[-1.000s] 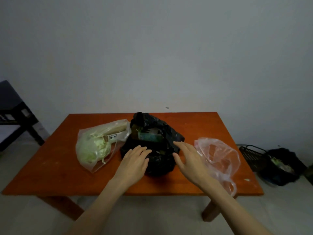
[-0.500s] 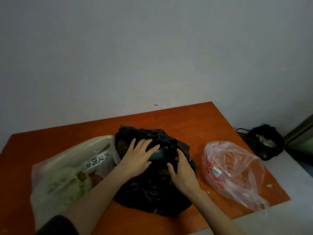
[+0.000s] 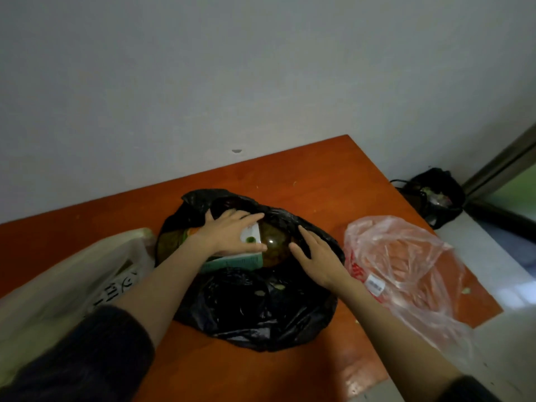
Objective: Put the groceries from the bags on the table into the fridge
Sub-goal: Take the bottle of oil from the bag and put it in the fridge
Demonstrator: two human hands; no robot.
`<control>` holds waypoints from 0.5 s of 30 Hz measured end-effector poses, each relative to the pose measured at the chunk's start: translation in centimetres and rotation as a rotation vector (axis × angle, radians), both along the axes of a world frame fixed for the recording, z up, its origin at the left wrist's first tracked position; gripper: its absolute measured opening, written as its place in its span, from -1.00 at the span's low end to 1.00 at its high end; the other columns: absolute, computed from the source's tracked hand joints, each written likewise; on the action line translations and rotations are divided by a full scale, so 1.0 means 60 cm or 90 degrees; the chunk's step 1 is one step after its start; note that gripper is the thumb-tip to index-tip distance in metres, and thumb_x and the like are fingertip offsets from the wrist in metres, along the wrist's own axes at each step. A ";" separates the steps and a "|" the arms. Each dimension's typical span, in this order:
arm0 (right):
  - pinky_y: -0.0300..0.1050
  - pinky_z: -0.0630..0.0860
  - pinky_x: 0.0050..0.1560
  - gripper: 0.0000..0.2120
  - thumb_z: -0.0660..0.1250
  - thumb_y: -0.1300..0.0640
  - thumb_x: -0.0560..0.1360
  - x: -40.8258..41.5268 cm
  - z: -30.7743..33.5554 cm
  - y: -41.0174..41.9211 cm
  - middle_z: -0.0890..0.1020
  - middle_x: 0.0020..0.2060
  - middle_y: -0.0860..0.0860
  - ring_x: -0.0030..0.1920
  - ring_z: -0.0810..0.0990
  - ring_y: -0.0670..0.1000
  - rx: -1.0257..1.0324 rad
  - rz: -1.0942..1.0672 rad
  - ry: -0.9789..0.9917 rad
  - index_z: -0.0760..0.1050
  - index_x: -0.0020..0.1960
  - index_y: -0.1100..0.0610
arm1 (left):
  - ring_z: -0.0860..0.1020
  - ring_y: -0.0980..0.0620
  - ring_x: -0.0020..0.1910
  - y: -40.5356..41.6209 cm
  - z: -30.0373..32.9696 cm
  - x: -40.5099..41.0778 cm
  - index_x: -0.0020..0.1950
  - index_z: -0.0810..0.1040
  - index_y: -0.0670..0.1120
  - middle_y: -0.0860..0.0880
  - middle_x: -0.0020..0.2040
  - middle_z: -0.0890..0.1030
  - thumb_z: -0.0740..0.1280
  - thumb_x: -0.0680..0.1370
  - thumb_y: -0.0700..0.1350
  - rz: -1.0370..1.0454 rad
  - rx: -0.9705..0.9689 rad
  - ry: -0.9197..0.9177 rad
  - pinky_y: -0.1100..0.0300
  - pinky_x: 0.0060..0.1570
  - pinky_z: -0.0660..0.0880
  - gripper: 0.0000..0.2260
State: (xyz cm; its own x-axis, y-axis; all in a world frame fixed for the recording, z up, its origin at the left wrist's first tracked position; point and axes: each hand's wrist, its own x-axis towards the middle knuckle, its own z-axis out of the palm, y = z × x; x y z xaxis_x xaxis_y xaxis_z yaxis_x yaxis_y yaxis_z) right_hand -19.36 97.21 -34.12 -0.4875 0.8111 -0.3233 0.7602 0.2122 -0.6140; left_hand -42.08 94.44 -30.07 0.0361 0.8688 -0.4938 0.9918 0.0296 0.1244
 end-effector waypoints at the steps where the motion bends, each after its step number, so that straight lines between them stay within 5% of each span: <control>1: 0.05 0.12 0.46 -0.43 0.01 -0.20 0.58 -0.001 -0.005 0.008 0.16 0.50 0.01 0.49 0.09 0.04 -0.006 -0.016 0.025 0.06 0.52 -0.01 | 0.09 -0.05 0.49 0.007 0.000 -0.004 0.50 -0.01 0.24 0.06 0.52 0.12 0.01 0.46 0.42 0.024 0.009 -0.026 -0.39 0.34 -0.13 -0.36; 7: -0.23 0.22 0.28 -0.54 -0.05 -0.05 0.64 -0.005 -0.016 0.028 0.40 0.38 0.06 0.39 0.33 0.06 -0.042 -0.079 0.129 0.34 0.40 0.17 | 0.27 -0.07 0.41 0.038 -0.018 -0.017 0.46 0.16 0.25 0.03 0.48 0.26 -0.13 0.57 0.28 0.038 -0.023 -0.087 -0.25 0.34 0.18 -0.54; 10: 0.11 0.36 0.20 -0.35 -0.08 -0.15 0.61 -0.004 -0.018 0.031 0.52 0.17 0.33 0.17 0.47 0.30 -0.095 -0.143 0.157 0.45 0.19 0.41 | 0.26 -0.03 0.42 0.044 -0.043 -0.031 0.43 0.19 0.28 0.06 0.47 0.27 -0.13 0.58 0.26 0.106 -0.038 -0.166 -0.15 0.33 0.26 -0.57; 12: 0.20 0.43 0.07 -0.18 -0.15 -0.33 0.53 0.000 -0.026 0.032 0.59 -0.04 0.33 -0.05 0.55 0.28 -0.158 -0.184 0.137 0.53 -0.02 0.39 | 0.24 -0.03 0.43 0.043 -0.045 -0.031 0.44 0.22 0.23 0.07 0.47 0.27 -0.13 0.58 0.28 0.173 -0.035 -0.181 -0.17 0.38 0.19 -0.53; 15: -0.06 0.34 -0.22 -0.38 -0.11 -0.19 0.60 0.002 -0.029 0.033 0.53 -0.31 0.17 -0.28 0.47 0.08 -0.178 -0.210 0.121 0.44 -0.33 0.21 | 0.47 0.00 0.21 0.042 -0.024 -0.018 0.45 0.25 0.16 0.00 0.29 0.50 -0.10 0.59 0.25 0.170 -0.010 -0.197 -0.01 0.23 0.38 -0.53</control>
